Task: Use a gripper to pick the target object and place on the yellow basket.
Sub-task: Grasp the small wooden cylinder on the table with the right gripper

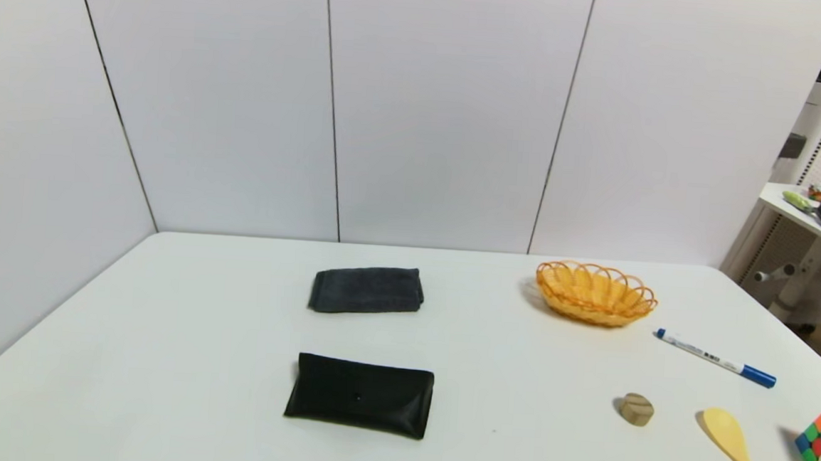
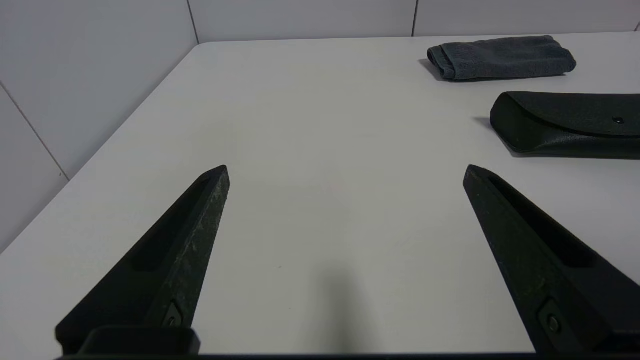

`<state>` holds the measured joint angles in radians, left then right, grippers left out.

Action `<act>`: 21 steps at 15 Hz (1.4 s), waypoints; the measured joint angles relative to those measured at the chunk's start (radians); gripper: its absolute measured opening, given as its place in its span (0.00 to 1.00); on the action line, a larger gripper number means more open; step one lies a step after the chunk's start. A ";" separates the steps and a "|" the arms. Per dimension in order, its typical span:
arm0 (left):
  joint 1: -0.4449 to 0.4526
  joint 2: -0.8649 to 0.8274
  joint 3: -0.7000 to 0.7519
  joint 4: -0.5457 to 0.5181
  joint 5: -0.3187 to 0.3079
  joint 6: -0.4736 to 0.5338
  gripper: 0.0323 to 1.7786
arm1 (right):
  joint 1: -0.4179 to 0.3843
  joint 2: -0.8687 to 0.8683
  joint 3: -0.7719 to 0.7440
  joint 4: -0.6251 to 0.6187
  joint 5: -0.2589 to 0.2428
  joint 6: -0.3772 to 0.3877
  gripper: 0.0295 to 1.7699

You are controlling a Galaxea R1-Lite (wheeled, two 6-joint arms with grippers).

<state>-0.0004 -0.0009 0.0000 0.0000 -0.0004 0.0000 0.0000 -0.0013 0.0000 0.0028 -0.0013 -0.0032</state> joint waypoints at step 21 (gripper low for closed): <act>0.000 0.000 0.000 0.000 0.000 0.000 0.95 | 0.245 1.431 -1.274 1.117 0.010 -0.054 0.96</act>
<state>-0.0004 -0.0009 0.0000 0.0000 -0.0009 0.0000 0.2449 1.4296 -1.2738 1.1194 0.0085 -0.0572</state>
